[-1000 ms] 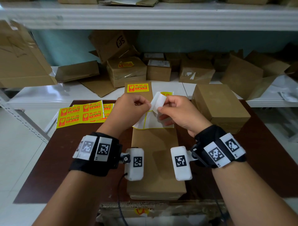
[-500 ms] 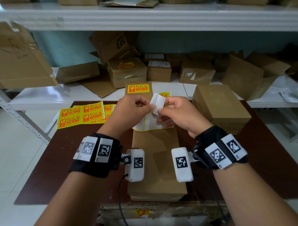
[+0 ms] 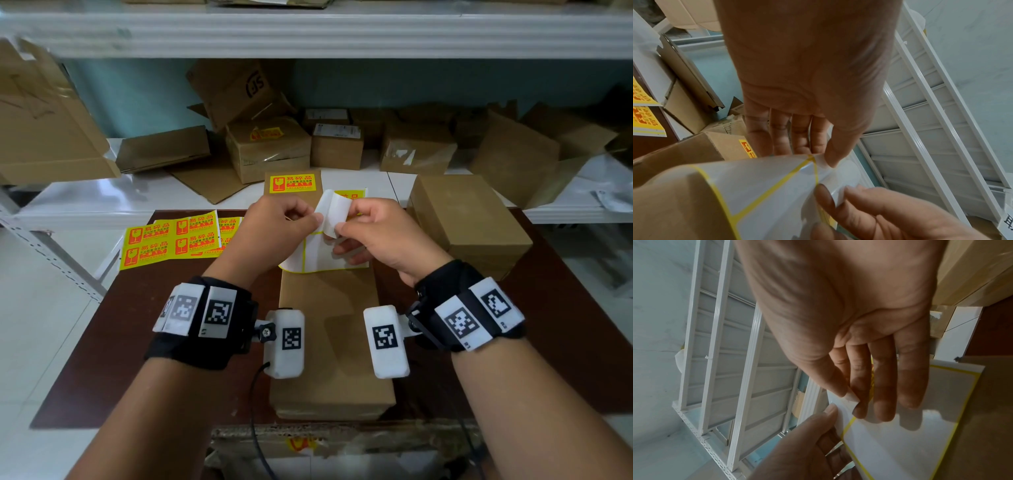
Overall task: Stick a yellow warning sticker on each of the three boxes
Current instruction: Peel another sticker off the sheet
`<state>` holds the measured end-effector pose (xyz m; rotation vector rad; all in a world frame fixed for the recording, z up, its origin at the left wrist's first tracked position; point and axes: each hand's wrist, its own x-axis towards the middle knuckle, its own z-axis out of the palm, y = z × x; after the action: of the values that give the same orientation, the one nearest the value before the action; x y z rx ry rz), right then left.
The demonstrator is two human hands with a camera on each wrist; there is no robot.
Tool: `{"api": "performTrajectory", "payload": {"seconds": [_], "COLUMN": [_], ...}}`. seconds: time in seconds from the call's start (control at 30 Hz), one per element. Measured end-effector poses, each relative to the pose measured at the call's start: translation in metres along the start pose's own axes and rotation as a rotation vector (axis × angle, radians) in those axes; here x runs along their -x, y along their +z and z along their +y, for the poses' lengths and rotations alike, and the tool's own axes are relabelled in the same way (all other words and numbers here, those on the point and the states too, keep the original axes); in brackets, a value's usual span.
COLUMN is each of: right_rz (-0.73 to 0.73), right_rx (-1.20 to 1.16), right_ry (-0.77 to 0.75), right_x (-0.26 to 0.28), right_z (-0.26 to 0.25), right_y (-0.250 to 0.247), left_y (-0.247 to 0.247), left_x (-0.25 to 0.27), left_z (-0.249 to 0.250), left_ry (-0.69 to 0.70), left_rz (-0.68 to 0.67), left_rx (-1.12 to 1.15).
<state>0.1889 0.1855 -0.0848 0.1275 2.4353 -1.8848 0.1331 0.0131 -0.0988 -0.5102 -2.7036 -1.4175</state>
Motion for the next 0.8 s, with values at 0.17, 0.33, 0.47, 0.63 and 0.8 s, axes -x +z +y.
{"api": "performTrajectory", "payload": {"seconds": [0.17,0.33,0.47,0.63,0.8], "right_rz": [0.002,0.006,0.015,0.021,0.034], "right_rx": [0.007,0.02,0.019,0.006,0.0], "right_ry": [-0.001,-0.001,-0.001,0.004,0.005], "right_x": [-0.0002,-0.0009,-0.001,-0.0002,-0.0012], "right_z": [0.0002,0.0011,0.0011,0.0003,0.0015], "right_y": [-0.0002,-0.002,-0.004,-0.0044,-0.0059], "left_y": [-0.0007,-0.0016,-0.002,-0.0039,-0.0063], "left_x": [0.0007,0.0006,0.0008,0.0013,0.002], "left_z": [0.0012,0.0,-0.0003,-0.0004,-0.0003], "left_ry": [0.007,0.004,-0.004,-0.005,-0.023], "left_rz": [-0.002,0.003,0.009,-0.002,-0.009], "left_rx": [-0.018,0.012,0.03,0.043,0.067]}}
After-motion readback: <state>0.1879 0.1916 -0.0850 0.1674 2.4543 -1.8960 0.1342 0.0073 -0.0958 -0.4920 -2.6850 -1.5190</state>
